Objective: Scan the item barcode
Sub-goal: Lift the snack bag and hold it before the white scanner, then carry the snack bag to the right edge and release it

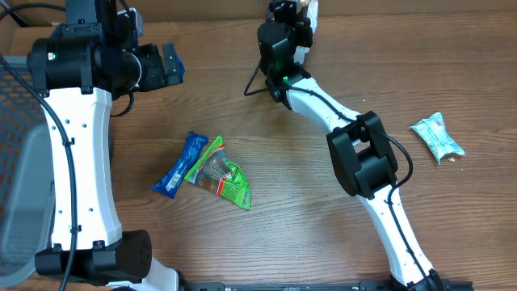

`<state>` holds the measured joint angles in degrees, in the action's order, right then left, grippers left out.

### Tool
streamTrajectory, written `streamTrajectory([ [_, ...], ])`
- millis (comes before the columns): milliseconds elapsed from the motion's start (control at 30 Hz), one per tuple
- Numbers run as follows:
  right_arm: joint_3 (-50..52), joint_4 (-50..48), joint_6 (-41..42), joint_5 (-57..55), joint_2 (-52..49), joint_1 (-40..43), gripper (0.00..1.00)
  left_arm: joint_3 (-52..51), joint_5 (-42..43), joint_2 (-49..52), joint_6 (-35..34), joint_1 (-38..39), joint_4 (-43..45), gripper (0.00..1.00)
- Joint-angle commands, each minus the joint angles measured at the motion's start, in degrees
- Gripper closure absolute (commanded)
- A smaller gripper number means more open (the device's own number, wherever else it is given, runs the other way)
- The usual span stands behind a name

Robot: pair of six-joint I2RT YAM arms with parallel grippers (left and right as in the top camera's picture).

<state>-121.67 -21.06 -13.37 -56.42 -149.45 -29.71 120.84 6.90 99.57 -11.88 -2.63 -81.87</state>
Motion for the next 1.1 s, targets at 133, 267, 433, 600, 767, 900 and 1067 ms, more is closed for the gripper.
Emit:
streamTrajectory([
  [133, -0.76, -14.56, -15.45, -5.16, 0.39, -0.83, 0.96, 0.81, 0.20, 0.09, -0.35, 0.02, 0.00, 0.00],
  [267, -0.76, -17.27, -18.21, -8.41, 4.26, -1.42, 0.96, 0.81, 0.20, 0.09, -0.35, 0.02, -0.02, 0.00],
  [433, -0.76, -13.14, -17.92, -10.36, 10.91, -3.15, 0.96, 0.81, 0.20, 0.09, -0.35, 0.02, 0.00, 0.00],
  [600, -0.76, 16.31, -5.25, -0.04, 17.29, -6.40, 0.96, 0.81, 0.20, 0.09, -0.35, 0.02, -0.02, 0.00],
  [767, -0.76, 39.71, 7.61, 14.12, 21.35, -9.42, 0.96, 0.81, 0.20, 0.09, -0.35, 0.02, 0.00, 0.00],
  [900, -0.76, 54.58, 17.16, 29.44, 24.17, -10.34, 0.96, 0.81, 0.17, 0.09, -0.35, 0.02, 0.00, 0.00],
  [1067, -0.76, 71.47, 19.82, 58.77, 26.21, -7.78, 0.96, 0.81, 0.20, 0.09, -0.35, 0.02, 0.00, 0.01],
])
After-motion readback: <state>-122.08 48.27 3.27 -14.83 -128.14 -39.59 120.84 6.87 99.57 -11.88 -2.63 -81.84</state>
